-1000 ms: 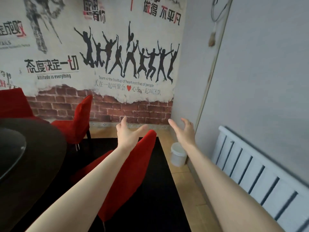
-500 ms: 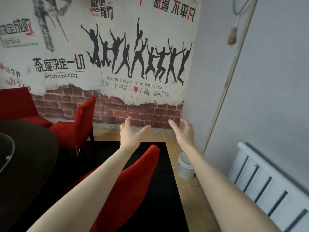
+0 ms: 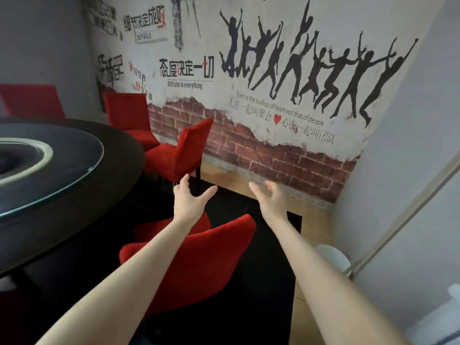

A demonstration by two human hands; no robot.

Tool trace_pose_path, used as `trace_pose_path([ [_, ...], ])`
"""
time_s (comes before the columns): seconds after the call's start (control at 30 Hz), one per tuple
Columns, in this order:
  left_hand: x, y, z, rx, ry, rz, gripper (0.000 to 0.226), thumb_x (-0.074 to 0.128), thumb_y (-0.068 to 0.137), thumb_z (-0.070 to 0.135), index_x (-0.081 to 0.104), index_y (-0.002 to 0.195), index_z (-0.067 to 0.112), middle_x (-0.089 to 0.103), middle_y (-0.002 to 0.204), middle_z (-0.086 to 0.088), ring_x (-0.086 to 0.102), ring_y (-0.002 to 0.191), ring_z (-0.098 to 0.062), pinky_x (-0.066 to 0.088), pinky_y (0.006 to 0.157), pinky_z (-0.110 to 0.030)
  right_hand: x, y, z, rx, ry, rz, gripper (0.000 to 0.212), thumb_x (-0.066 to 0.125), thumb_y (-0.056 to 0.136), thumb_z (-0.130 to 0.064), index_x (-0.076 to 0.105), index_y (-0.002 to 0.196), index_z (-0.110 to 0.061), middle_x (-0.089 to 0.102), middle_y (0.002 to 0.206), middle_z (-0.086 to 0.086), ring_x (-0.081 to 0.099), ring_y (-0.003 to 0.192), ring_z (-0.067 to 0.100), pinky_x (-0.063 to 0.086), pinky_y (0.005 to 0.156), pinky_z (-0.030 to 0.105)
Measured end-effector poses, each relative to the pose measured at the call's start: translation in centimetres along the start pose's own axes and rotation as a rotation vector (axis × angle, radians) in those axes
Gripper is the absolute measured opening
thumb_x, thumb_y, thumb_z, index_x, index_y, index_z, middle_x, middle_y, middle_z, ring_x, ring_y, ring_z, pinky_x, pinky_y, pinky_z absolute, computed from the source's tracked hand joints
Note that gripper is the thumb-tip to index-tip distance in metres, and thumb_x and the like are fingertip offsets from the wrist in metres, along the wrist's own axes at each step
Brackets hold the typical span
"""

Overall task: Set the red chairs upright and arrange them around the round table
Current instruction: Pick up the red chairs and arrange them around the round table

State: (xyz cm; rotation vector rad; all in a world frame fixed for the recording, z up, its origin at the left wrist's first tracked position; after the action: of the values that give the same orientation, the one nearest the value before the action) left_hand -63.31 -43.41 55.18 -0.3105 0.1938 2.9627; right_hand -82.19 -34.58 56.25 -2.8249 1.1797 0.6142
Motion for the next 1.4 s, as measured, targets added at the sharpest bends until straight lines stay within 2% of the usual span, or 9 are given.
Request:
trace_pose_path([
  [0.27,-0.5,-2.7,-5.0,-0.177,0.086,0.239,0.095,0.076,0.079,0.048,0.025,0.153,0.018,0.031,0.152,-0.008,0.041,0.135,-0.024,0.041,0.109,-0.045,0.8,2.8,5.4,0.043,-0.056,-0.197,0.07,0.06,0.088,-0.056,0.043,0.145,-0.018,0.039,0.151,0.005,0.04,0.136,0.025,0.035,0.102,0.038],
  [0.4,-1.6,-3.7,-7.9,-0.251,0.156,0.319,0.095,0.076,0.078,0.049,0.026,0.152,0.018,0.025,0.154,-0.006,0.036,0.138,-0.024,0.036,0.109,-0.039,1.9,3.5,7.8,0.079,-0.083,-0.254,0.073,0.061,0.088,-0.058,0.042,0.145,-0.018,0.035,0.153,0.006,0.039,0.137,0.026,0.036,0.106,0.042],
  [0.47,-2.3,-4.0,-9.5,-0.295,0.208,0.376,0.094,0.076,0.078,0.05,0.028,0.152,0.016,0.023,0.154,-0.006,0.031,0.14,-0.023,0.033,0.109,-0.037,2.9,3.8,9.2,0.095,-0.09,-0.292,0.076,0.062,0.086,-0.059,0.041,0.146,-0.017,0.032,0.155,0.005,0.035,0.14,0.028,0.035,0.109,0.045],
  [0.67,-3.6,-3.9,-13.0,-0.421,0.349,0.481,0.098,0.076,0.076,0.055,0.028,0.152,0.015,0.016,0.157,-0.006,0.016,0.145,-0.026,0.026,0.116,-0.049,5.2,5.0,12.1,0.156,-0.224,-0.333,0.084,0.06,0.083,-0.065,0.035,0.15,-0.022,0.016,0.162,0.003,0.015,0.147,0.036,0.03,0.11,0.055],
  [0.9,-4.2,-2.1,-16.5,-0.51,0.329,0.531,0.103,0.08,0.072,0.052,0.028,0.152,0.014,0.016,0.157,-0.008,0.009,0.147,-0.027,0.02,0.117,-0.044,8.0,6.2,14.6,0.247,-0.292,-0.37,0.09,0.064,0.079,-0.067,0.031,0.151,-0.026,0.004,0.163,-0.001,0.002,0.149,0.035,0.032,0.108,0.058],
  [0.97,-4.5,-1.6,-17.2,-0.524,0.3,0.553,0.105,0.081,0.07,0.054,0.028,0.152,0.016,0.018,0.156,-0.008,0.013,0.145,-0.03,0.021,0.117,-0.044,8.6,6.4,15.1,0.248,-0.293,-0.36,0.091,0.067,0.076,-0.068,0.032,0.15,-0.028,0.003,0.162,-0.003,0.005,0.148,0.035,0.037,0.104,0.055],
  [1.1,-4.6,-1.4,-18.4,-0.52,0.237,0.582,0.111,0.083,0.064,0.058,0.026,0.152,0.022,0.023,0.151,-0.003,0.029,0.139,-0.031,0.028,0.116,-0.044,9.2,6.1,15.8,0.212,-0.305,-0.311,0.09,0.072,0.07,-0.068,0.04,0.144,-0.028,0.014,0.154,-0.007,0.029,0.134,0.031,0.042,0.082,0.039],
  [1.2,-4.6,-1.8,-18.7,-0.524,0.209,0.604,0.116,0.085,0.061,0.058,0.026,0.151,0.017,0.027,0.149,-0.006,0.038,0.136,-0.029,0.033,0.114,-0.044,9.1,6.0,16.2,0.191,-0.293,-0.296,0.087,0.072,0.07,-0.068,0.042,0.141,-0.028,0.018,0.15,-0.007,0.035,0.13,0.03,0.043,0.081,0.037],
  [1.4,-4.6,-2.1,-18.0,-0.529,0.24,0.63,0.102,0.087,0.059,0.057,0.04,0.136,0.009,0.038,0.137,-0.01,0.045,0.128,-0.032,0.038,0.109,-0.047,8.9,6.1,16.1,0.19,-0.306,-0.328,0.079,0.071,0.071,-0.068,0.047,0.134,-0.027,0.024,0.146,0.0,0.042,0.125,0.03,0.044,0.08,0.036],
])
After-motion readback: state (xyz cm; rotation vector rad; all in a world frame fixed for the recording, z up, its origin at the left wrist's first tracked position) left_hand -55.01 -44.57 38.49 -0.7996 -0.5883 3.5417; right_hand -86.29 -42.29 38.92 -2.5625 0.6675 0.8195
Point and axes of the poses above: each hand's wrist, its own y-axis towards the middle knuckle, its own x-axis out of the palm, z = x × y, the point moved 2 cm from there along y, towards the middle knuckle
